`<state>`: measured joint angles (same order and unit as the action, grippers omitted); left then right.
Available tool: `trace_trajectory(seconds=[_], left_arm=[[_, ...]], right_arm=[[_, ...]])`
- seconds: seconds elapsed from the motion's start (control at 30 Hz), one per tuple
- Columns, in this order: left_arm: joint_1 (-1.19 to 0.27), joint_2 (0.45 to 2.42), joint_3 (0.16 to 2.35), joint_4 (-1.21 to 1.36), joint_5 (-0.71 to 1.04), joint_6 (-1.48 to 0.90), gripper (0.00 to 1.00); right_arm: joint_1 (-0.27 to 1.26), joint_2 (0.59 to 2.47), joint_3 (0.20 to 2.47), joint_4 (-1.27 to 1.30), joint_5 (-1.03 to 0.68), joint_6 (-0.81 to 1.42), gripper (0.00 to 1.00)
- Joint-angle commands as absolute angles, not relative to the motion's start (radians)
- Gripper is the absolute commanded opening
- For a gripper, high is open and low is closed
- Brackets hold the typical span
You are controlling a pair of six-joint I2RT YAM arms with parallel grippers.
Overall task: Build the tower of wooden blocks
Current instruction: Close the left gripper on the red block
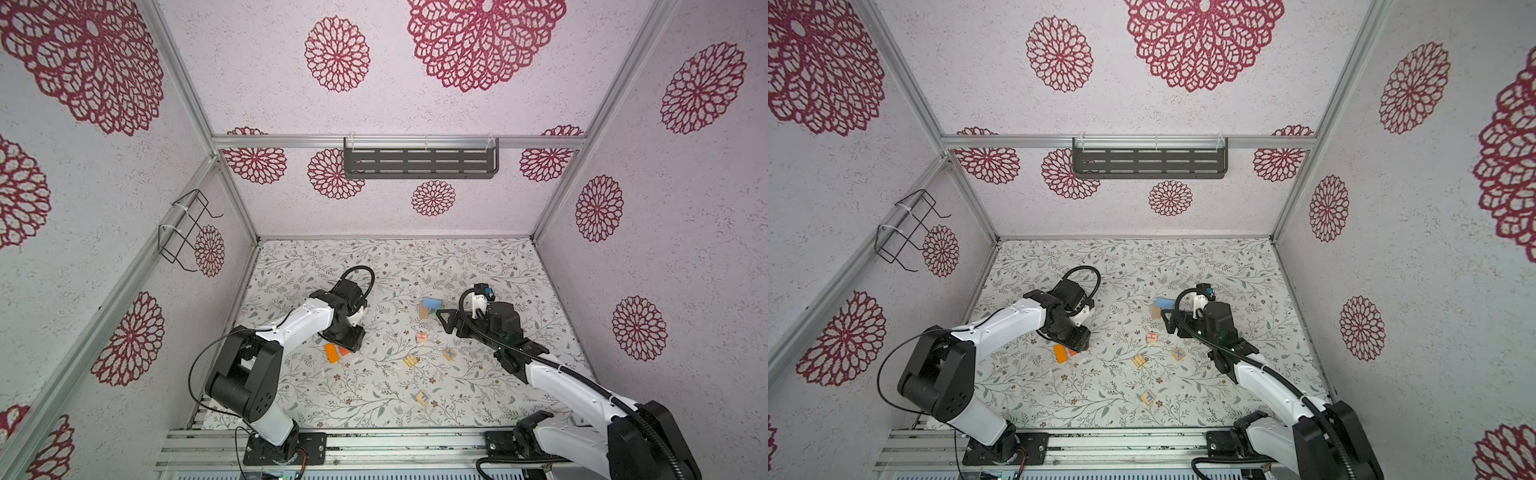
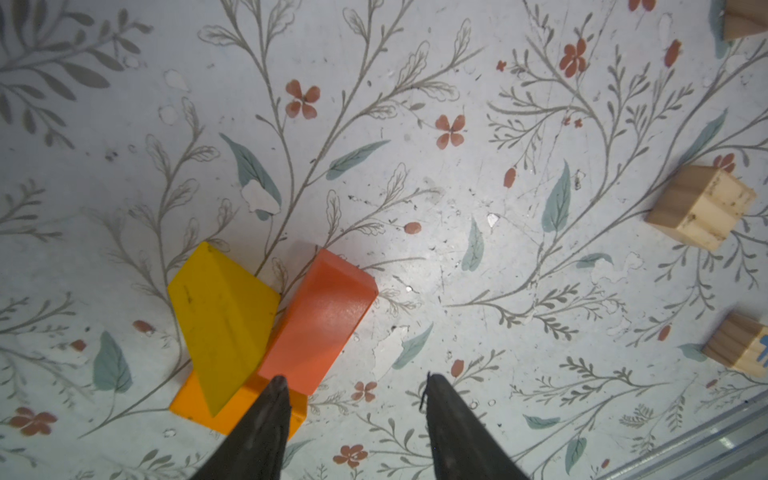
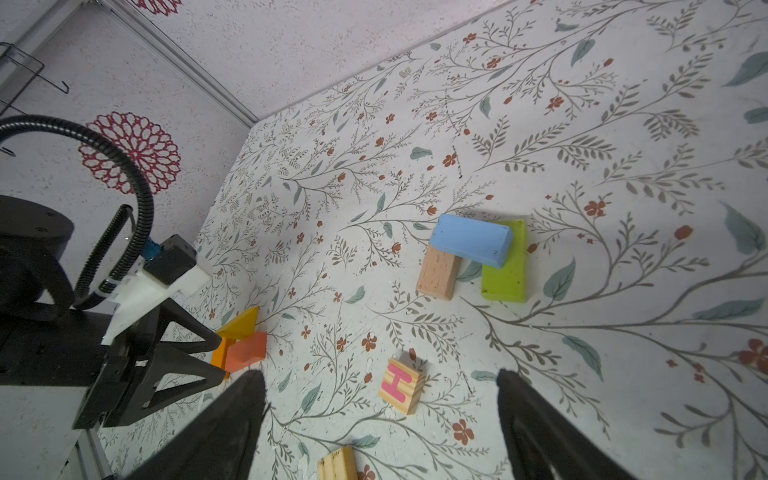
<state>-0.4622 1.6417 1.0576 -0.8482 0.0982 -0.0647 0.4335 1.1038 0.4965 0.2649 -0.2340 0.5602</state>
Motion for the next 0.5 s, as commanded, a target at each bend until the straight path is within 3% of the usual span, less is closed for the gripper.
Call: trace_trajectory(seconds=[0.0, 0.2, 0.47], left_arm=[[-0.451, 1.671, 1.063, -0.815, 0.069, -0.027, 0.57], [-0.433, 1.684, 1.068, -0.816, 0.06, -0.012, 0.68], [-0.436, 1.721, 1.061, -0.794, 0.026, -0.008, 0.69]], right_arm=[[0.425, 1.076, 0.492, 0.295, -0.255, 0.575, 0.9], [0.425, 1.049, 0.471, 0.324, -0.276, 0.588, 0.91], [0.424, 1.028, 0.464, 0.32, -0.28, 0.588, 0.91]])
